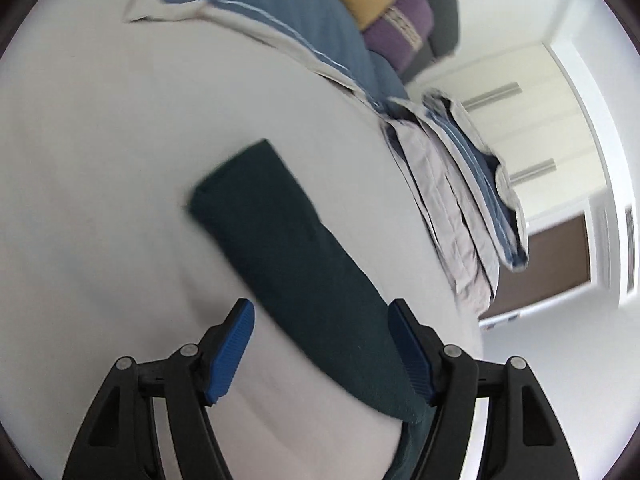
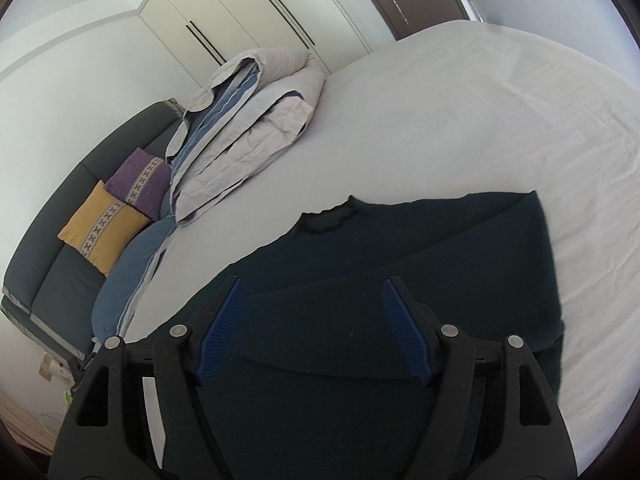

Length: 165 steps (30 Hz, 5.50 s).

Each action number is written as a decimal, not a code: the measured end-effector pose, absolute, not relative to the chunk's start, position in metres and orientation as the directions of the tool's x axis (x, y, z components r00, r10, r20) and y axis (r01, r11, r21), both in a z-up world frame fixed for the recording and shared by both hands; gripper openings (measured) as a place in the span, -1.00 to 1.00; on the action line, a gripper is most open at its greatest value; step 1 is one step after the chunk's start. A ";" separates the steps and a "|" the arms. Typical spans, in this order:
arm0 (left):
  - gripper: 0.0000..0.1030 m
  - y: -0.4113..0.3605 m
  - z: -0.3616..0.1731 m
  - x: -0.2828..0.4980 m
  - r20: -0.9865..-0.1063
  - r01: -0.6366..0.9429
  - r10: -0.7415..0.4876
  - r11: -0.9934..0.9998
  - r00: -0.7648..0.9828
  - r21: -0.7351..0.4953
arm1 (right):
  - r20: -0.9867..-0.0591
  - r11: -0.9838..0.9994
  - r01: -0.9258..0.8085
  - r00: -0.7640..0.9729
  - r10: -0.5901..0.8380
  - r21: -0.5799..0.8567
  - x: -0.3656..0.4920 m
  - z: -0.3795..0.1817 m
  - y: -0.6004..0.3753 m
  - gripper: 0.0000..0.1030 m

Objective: Fold small clothes

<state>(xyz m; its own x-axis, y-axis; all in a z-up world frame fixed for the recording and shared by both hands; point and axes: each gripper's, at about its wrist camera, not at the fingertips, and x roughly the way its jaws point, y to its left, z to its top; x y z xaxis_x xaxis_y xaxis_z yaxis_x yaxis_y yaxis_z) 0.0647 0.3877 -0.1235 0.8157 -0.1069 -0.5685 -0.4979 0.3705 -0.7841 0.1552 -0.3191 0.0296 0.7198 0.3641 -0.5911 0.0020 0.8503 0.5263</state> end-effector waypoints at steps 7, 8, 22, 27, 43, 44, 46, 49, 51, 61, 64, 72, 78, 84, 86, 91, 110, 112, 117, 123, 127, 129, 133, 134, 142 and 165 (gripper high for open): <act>0.38 0.398 -0.141 0.061 -0.563 -0.539 -0.062 0.222 0.824 -0.813 | -0.613 0.859 -0.020 0.692 0.381 0.512 0.153 0.033 -0.278 0.37; 0.37 0.401 -0.144 0.067 -0.561 -0.540 -0.055 0.207 0.826 -0.816 | -0.614 0.859 -0.022 0.690 0.384 0.512 0.151 0.033 -0.276 0.37; -0.85 0.368 -0.079 0.128 -0.542 -0.473 -0.040 0.438 0.839 -0.764 | -0.606 0.837 -0.002 0.688 0.399 0.548 0.144 0.024 -0.297 0.24; -0.85 0.232 -0.011 0.178 -0.557 -0.214 -0.169 0.803 0.813 -0.557 | -0.600 0.826 0.017 0.695 0.396 0.564 0.137 0.017 -0.311 0.20; 0.54 0.006 -0.085 0.157 -0.722 0.164 -0.215 0.976 0.658 -0.141 | -0.657 0.730 0.096 0.526 0.539 0.676 0.182 -0.039 -0.290 0.23; 0.60 0.010 -0.083 0.154 -0.710 0.163 -0.220 0.975 0.669 -0.148 | -0.658 0.724 0.095 0.509 0.555 0.684 0.189 -0.043 -0.280 0.23; 0.63 0.019 -0.085 0.155 -0.711 0.162 -0.239 0.971 0.661 -0.176 | -0.659 0.710 0.090 0.469 0.588 0.698 0.204 -0.051 -0.258 0.23; 0.63 0.028 -0.092 0.167 -0.729 0.132 -0.252 0.967 0.636 -0.220 | -0.654 0.685 0.079 0.392 0.647 0.725 0.228 -0.065 -0.220 0.23; 0.63 0.034 -0.092 0.165 -0.720 0.121 -0.266 0.961 0.641 -0.248 | -0.676 0.687 0.103 0.334 0.657 0.719 0.242 -0.076 -0.198 0.23; 0.63 0.061 -0.081 0.146 -0.667 0.098 -0.325 0.930 0.670 -0.355 | -0.733 0.738 0.066 0.209 0.647 0.671 0.283 -0.095 -0.131 -0.69; 0.63 0.080 -0.069 0.134 -0.635 0.083 -0.343 0.912 0.693 -0.402 | -0.749 0.772 0.007 0.249 0.614 0.635 0.282 -0.079 -0.127 -0.87; 0.63 0.150 -0.050 0.144 -0.603 -0.033 -0.291 0.884 0.743 -0.467 | -0.761 0.823 -0.022 0.369 0.534 0.567 0.259 -0.035 -0.201 -0.87; 0.61 0.169 -0.064 0.178 -0.661 -0.096 -0.283 0.874 0.695 -0.476 | -0.798 0.850 0.064 0.388 0.461 0.522 0.256 -0.040 -0.266 -0.87; 0.58 0.155 -0.082 0.217 -0.741 -0.126 -0.252 0.902 0.622 -0.413 | -0.818 0.860 0.092 0.374 0.437 0.502 0.264 -0.060 -0.282 -0.87; 0.58 0.150 -0.086 0.228 -0.754 -0.124 -0.242 0.911 0.611 -0.392 | -0.820 0.862 0.095 0.373 0.433 0.499 0.267 -0.072 -0.283 -0.87; 0.52 0.137 -0.092 0.250 -0.789 -0.110 -0.213 0.936 0.576 -0.333 | -0.827 0.866 0.123 0.387 0.409 0.485 0.264 -0.088 -0.300 -0.87; -0.35 0.122 -0.113 0.307 -0.829 -0.065 -0.192 0.962 0.526 -0.264 | -0.844 0.891 0.125 0.401 0.356 0.436 0.256 -0.101 -0.304 -0.87; -0.64 0.120 -0.113 0.310 -0.828 -0.058 -0.180 0.967 0.531 -0.247 | -0.845 0.894 0.126 0.404 0.349 0.429 0.255 -0.102 -0.304 -0.88; -0.77 0.116 -0.120 0.311 -0.817 -0.057 -0.127 0.980 0.562 -0.191 | -0.844 0.896 0.146 0.427 0.326 0.420 0.250 -0.105 -0.307 -0.89; -0.74 0.118 -0.115 0.308 -0.809 -0.058 -0.114 0.982 0.577 -0.180 | -0.827 0.870 0.178 0.442 0.347 0.460 0.252 -0.112 -0.313 -0.89; -0.75 0.123 -0.094 0.279 -0.781 -0.035 -0.141 0.979 0.608 -0.203 | -0.802 0.828 0.197 0.438 0.405 0.525 0.243 -0.103 -0.317 -0.79; -0.72 0.125 -0.087 0.259 -0.770 -0.013 -0.158 0.977 0.618 -0.211 | -0.793 0.822 0.187 0.443 0.418 0.537 0.235 -0.095 -0.318 -0.74; -0.57 0.115 -0.093 0.230 -0.788 0.026 -0.167 0.982 0.593 -0.188 | -0.774 0.810 0.176 0.460 0.435 0.559 0.223 -0.083 -0.319 -0.43; -0.55 0.111 -0.097 0.227 -0.794 0.031 -0.156 0.985 0.587 -0.170 | -0.774 0.810 0.176 0.458 0.436 0.560 0.223 -0.083 -0.317 -0.32; -0.32 0.102 -0.115 0.226 -0.816 0.051 -0.076 0.997 0.574 -0.057 | -0.853 0.882 0.145 0.365 0.374 0.449 0.225 -0.098 -0.294 -0.81; 0.25 0.115 -0.115 0.216 -0.798 0.004 -0.065 0.997 0.599 -0.078 | -0.808 0.825 0.223 0.442 0.389 0.519 0.204 -0.104 -0.338 -0.78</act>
